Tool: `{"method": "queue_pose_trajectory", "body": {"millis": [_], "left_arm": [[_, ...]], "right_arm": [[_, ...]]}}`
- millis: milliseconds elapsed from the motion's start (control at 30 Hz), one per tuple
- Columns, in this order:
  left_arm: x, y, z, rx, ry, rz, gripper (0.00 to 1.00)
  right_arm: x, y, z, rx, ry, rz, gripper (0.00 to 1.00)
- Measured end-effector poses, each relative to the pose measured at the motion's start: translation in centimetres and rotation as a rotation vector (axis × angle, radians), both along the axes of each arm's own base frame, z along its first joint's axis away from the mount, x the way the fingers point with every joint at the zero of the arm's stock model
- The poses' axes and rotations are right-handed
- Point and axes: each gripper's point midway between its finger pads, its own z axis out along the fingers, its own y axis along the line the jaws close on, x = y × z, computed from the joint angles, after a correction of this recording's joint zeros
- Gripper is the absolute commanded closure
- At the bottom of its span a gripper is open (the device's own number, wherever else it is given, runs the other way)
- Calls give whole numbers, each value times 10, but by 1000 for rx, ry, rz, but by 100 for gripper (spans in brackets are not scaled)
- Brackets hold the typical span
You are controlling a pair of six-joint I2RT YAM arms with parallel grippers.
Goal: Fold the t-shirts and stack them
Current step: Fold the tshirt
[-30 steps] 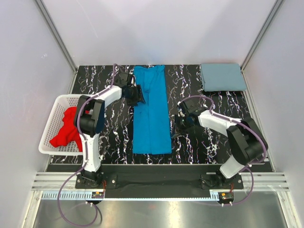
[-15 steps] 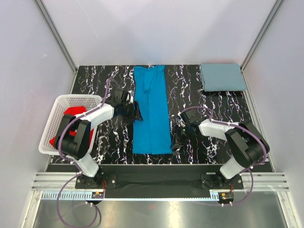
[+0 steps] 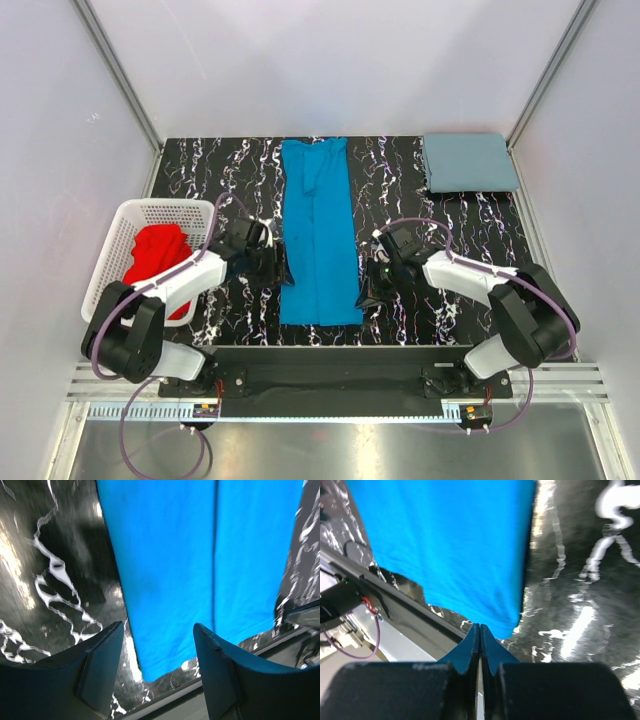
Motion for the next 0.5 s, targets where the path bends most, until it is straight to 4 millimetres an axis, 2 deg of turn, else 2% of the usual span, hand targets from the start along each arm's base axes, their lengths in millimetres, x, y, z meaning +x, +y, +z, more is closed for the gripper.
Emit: {"method": "queue_pose_trajectory", "body": {"millis": [200, 400, 500], "left_arm": [[-28, 6, -18, 31, 55, -15, 36], [-49, 5, -20, 45, 52, -27, 36], [-55, 5, -21, 42, 49, -22, 36]], "right_arm": [[-5, 9, 0, 25, -5, 17, 94], [-23, -3, -29, -18, 62, 4, 94], [-26, -3, -30, -10, 72, 2, 94]]}}
